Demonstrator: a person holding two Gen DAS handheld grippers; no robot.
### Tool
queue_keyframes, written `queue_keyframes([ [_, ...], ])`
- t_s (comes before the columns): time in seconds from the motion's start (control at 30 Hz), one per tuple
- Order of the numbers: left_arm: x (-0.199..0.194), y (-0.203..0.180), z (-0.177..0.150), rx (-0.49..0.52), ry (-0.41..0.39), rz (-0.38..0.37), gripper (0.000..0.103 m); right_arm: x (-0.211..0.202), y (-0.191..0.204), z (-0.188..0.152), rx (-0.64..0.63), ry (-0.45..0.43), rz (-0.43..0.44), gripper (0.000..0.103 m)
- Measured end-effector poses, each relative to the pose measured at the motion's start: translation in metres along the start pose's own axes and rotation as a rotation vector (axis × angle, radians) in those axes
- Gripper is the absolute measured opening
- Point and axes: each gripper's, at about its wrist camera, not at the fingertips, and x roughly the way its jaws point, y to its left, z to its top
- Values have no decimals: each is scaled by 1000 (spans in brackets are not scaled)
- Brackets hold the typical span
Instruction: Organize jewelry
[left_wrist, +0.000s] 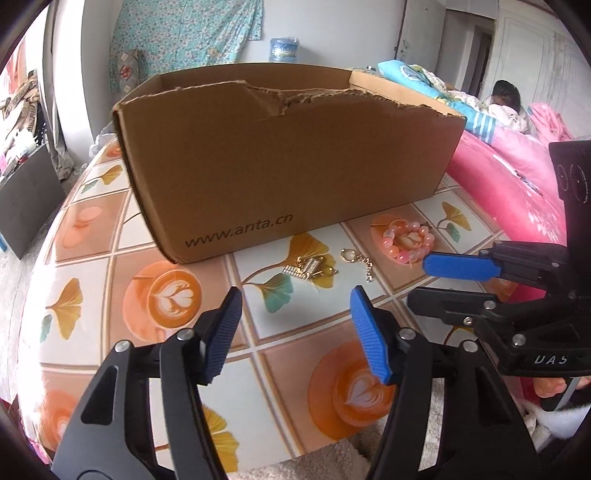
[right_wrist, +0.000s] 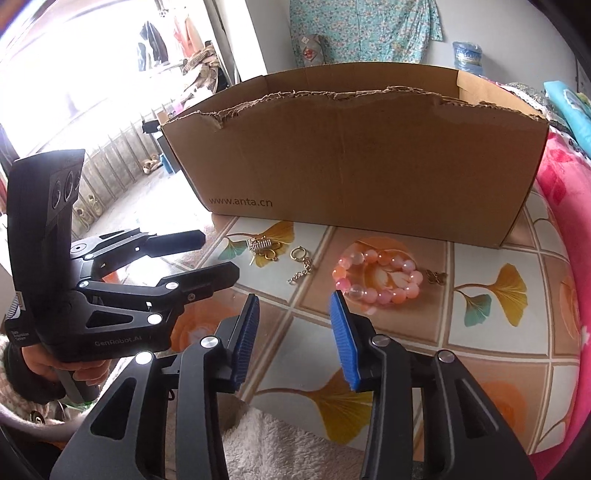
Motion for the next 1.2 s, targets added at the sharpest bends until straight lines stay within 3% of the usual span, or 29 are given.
queue_keyframes([
  [0.3,25,-25,15,208,24,39,21,11,-3,6,22,21,16,39],
  [0.7,31,-20,21,222,55,42,7,17,-10,9,40,17,40,39],
  [0.77,30,-20,21,226,52,31,0,17,-13,9,43,15,41,39],
  [1.0,20,-14,23,172,21,-19,0,15,-14,9,48,11,38,39],
  [1.2,12,-8,19,149,23,-12,0,13,-13,10,38,1,53,39],
])
